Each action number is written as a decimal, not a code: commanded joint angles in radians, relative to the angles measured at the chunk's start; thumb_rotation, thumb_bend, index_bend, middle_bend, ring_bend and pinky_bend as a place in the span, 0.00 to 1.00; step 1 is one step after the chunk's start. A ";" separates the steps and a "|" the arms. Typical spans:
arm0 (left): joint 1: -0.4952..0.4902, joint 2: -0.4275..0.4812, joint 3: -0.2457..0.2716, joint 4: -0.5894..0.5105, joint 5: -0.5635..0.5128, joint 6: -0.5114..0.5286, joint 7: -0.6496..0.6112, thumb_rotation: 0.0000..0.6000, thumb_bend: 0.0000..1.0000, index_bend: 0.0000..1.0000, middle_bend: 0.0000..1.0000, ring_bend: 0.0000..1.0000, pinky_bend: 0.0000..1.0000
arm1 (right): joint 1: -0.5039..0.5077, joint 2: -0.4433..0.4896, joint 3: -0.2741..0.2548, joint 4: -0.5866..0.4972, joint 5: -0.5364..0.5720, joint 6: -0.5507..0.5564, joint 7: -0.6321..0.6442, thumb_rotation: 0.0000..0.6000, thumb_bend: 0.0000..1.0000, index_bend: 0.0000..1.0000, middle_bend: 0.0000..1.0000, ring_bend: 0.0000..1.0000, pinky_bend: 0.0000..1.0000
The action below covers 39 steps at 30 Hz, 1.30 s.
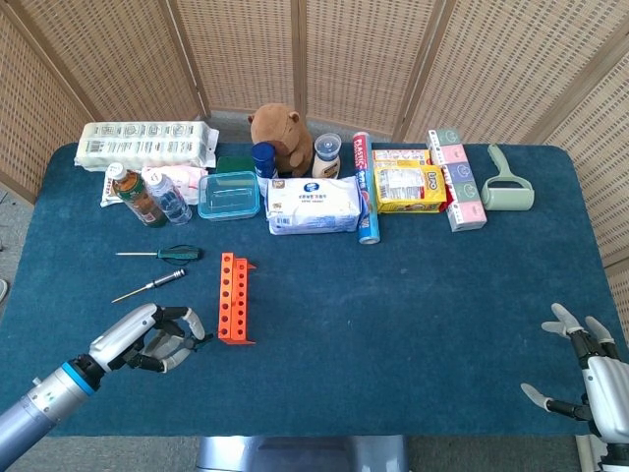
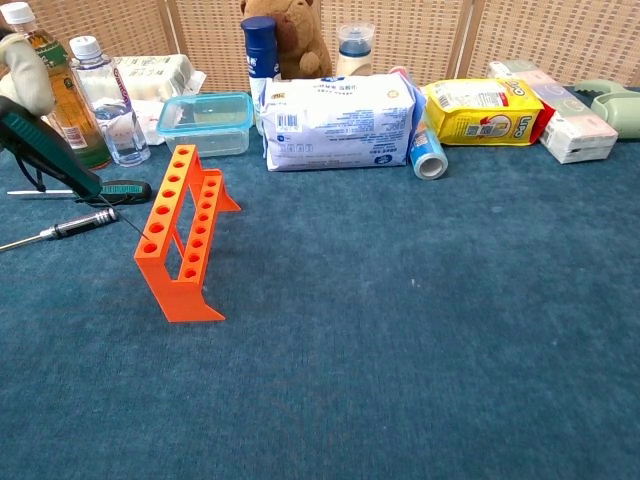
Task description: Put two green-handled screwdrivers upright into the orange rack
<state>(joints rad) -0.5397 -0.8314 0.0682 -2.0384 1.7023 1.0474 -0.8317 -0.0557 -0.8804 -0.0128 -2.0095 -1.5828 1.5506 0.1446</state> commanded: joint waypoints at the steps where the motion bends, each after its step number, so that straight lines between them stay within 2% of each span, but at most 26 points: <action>1: -0.002 -0.001 0.000 0.002 -0.002 -0.003 0.002 1.00 0.45 0.54 0.89 0.80 0.83 | 0.000 0.000 0.000 0.000 0.000 0.001 0.001 1.00 0.11 0.07 0.28 0.26 0.02; 31: -0.035 -0.065 -0.024 0.043 -0.097 -0.079 0.000 1.00 0.45 0.54 0.89 0.80 0.83 | -0.004 0.009 -0.002 0.002 -0.006 0.008 0.018 1.00 0.12 0.07 0.28 0.26 0.02; 39: -0.064 -0.103 -0.051 0.094 -0.186 -0.142 -0.026 1.00 0.45 0.54 0.89 0.80 0.83 | -0.006 0.011 -0.001 0.003 -0.007 0.013 0.021 1.00 0.12 0.07 0.28 0.26 0.02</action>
<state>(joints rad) -0.5952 -0.9228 0.0256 -1.9601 1.5378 0.9230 -0.8509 -0.0617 -0.8697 -0.0141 -2.0071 -1.5901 1.5632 0.1658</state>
